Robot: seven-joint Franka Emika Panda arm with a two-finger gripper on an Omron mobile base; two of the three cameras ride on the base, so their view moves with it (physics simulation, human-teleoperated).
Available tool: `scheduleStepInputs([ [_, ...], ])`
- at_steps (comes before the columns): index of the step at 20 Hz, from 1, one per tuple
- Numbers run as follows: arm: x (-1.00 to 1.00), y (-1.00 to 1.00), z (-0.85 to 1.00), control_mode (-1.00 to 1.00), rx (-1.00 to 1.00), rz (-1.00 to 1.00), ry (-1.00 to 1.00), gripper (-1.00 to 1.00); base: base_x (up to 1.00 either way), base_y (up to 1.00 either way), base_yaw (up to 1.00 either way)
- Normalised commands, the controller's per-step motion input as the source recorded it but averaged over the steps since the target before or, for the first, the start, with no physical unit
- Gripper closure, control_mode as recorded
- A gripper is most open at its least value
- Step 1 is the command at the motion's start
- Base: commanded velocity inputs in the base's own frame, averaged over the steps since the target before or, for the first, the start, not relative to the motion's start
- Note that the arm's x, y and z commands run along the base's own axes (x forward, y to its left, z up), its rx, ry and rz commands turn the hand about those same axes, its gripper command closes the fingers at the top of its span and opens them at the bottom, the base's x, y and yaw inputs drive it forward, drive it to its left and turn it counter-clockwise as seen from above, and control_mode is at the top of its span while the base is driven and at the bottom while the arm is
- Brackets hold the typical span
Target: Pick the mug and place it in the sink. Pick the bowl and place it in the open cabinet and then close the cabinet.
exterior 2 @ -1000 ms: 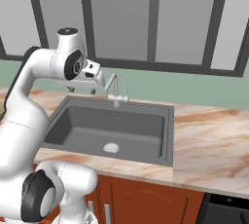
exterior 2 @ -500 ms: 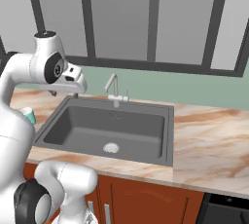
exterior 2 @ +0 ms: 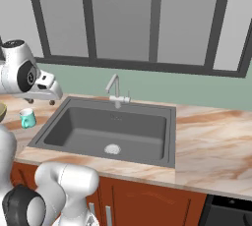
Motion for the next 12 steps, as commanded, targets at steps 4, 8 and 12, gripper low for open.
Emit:
scheduleStepInputs([
  [4,-0.11,0.69,-0.24,-1.00,-0.01,0.00,0.02,-1.00,0.00,0.00,0.00],
  [8,-0.05,0.72,-0.31,-1.00,0.00,0.00,0.08,-1.00,0.00,0.00,0.00],
  [12,0.00,0.57,-0.46,-1.00,0.00,0.00,0.15,-1.00,0.00,0.00,0.00],
])
